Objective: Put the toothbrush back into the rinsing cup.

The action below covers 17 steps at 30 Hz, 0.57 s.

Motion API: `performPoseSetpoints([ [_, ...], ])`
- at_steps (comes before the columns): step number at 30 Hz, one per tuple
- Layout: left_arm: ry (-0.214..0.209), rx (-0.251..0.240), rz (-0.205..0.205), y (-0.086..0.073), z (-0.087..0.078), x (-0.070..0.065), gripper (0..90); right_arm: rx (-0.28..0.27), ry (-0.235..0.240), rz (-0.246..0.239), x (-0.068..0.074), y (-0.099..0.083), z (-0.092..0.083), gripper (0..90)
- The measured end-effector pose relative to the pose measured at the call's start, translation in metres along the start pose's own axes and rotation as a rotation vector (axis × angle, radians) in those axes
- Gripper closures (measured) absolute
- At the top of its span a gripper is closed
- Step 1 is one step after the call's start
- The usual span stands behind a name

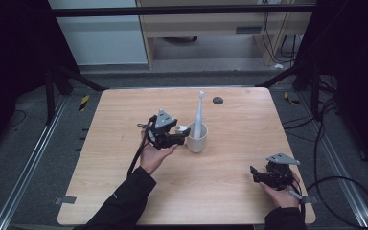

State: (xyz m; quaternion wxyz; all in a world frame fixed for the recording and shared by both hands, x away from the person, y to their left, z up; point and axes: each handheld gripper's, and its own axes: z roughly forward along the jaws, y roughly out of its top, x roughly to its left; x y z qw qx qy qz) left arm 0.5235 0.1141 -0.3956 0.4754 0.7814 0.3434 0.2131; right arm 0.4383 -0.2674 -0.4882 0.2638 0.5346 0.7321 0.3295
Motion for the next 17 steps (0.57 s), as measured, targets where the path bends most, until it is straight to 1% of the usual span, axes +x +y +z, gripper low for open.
performPoseSetpoints([
  [4,0.031,0.022,0.0,-0.021,-0.02,0.01,33.0,-0.005,0.002,0.012,-0.001,0.0,-0.001,20.2],
  [6,0.049,0.039,-0.007,-0.035,-0.028,0.016,32.4,-0.004,0.001,0.009,0.0,0.0,0.0,19.4],
  [7,0.056,0.051,-0.003,-0.041,-0.032,0.019,32.3,-0.004,-0.004,0.005,-0.001,0.0,0.0,19.1],
  [9,0.076,0.08,-0.017,-0.056,-0.04,0.028,31.8,-0.006,-0.004,0.01,-0.001,0.0,0.0,18.7],
  [11,0.093,0.103,-0.039,-0.07,-0.048,0.035,31.3,-0.005,-0.006,0.012,-0.001,-0.001,0.0,17.9],
  [14,0.118,0.123,-0.072,-0.09,-0.057,0.044,30.9,-0.003,-0.006,0.013,-0.001,-0.001,0.001,17.0],
  [16,0.136,0.152,-0.077,-0.1,-0.061,0.049,30.9,-0.002,-0.009,0.008,-0.001,-0.002,0.001,16.3],
  [17,0.144,0.159,-0.086,-0.104,-0.063,0.051,30.9,-0.003,-0.009,0.01,-0.001,-0.002,0.001,16.2],
])
